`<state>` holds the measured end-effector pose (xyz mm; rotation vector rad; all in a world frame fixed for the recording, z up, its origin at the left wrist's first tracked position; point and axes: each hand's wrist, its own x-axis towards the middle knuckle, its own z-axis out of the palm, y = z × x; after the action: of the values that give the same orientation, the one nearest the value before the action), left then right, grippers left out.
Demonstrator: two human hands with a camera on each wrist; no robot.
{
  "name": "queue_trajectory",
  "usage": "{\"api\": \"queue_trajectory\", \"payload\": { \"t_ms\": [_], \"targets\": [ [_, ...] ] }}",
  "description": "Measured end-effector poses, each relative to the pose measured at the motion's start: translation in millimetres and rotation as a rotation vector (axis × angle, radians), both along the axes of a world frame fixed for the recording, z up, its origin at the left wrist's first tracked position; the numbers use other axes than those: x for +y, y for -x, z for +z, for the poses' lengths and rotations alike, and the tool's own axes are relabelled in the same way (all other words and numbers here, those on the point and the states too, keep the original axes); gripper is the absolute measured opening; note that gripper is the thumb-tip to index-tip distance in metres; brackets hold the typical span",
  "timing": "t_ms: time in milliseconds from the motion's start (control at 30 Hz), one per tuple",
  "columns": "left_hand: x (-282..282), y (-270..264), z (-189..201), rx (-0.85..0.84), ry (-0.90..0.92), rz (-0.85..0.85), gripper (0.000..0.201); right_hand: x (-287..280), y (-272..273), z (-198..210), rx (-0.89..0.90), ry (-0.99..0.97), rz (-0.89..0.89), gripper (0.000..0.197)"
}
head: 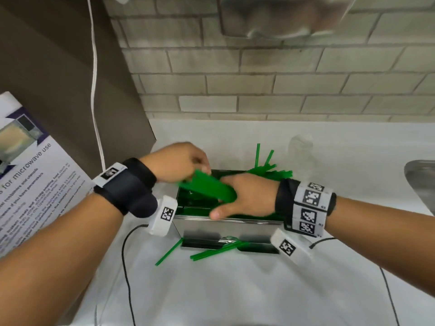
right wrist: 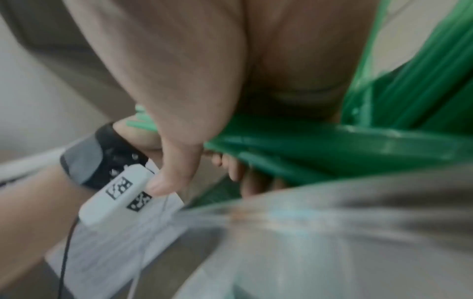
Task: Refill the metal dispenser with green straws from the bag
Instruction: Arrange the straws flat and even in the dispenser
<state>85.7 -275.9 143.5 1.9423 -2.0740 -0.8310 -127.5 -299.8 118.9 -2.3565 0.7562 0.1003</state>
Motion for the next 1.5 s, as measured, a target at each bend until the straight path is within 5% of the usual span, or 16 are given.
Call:
{"api": "queue_trajectory", "payload": {
  "t_ms": [167, 333, 433, 633, 767, 900, 1033, 1233, 1333, 1500],
  "targets": [
    [-3, 6, -19, -0.027, -0.158, 0.021, 0.016, 3, 16, -23, 0.204, 0.086, 0.026, 0.078],
    [-11, 21, -19, -0.231, -0.319, -0.257, 0.020, -1, 13, -21, 0.163, 0.084, -0.028, 0.055],
    [-16, 29, -19, -0.230, -0.436, -0.283, 0.024, -4, 20, -18, 0.194, 0.077, 0.008, 0.043],
    [-15, 45, -28, -0.309, -0.536, -0.328, 0.034, -2, 37, -19, 0.212, 0.035, 0.090, 0.056],
    [-19, 41, -31, -0.235, -0.552, -0.351, 0.040, 3, 43, -21, 0.156, 0.041, 0.084, 0.042],
    [-23, 23, -14, 0.063, -0.483, -0.182, 0.034, -1, 38, -20, 0.184, 0.109, 0.045, 0.037],
    [-26, 10, 38, 0.281, -0.216, -0.051, 0.022, -10, 28, -26, 0.196, 0.155, -0.015, 0.042],
    [-3, -3, 110, 0.354, 0.203, 0.021, 0.019, -11, 14, -19, 0.167, 0.005, -0.083, 0.041],
    [11, -7, 115, 0.516, 0.330, 0.070, 0.029, -11, 19, -13, 0.194, -0.186, -0.034, 0.054],
    [12, -4, 93, 0.677, 0.356, 0.160, 0.012, -12, 23, -22, 0.222, 0.017, -0.016, 0.053]
  ]
}}
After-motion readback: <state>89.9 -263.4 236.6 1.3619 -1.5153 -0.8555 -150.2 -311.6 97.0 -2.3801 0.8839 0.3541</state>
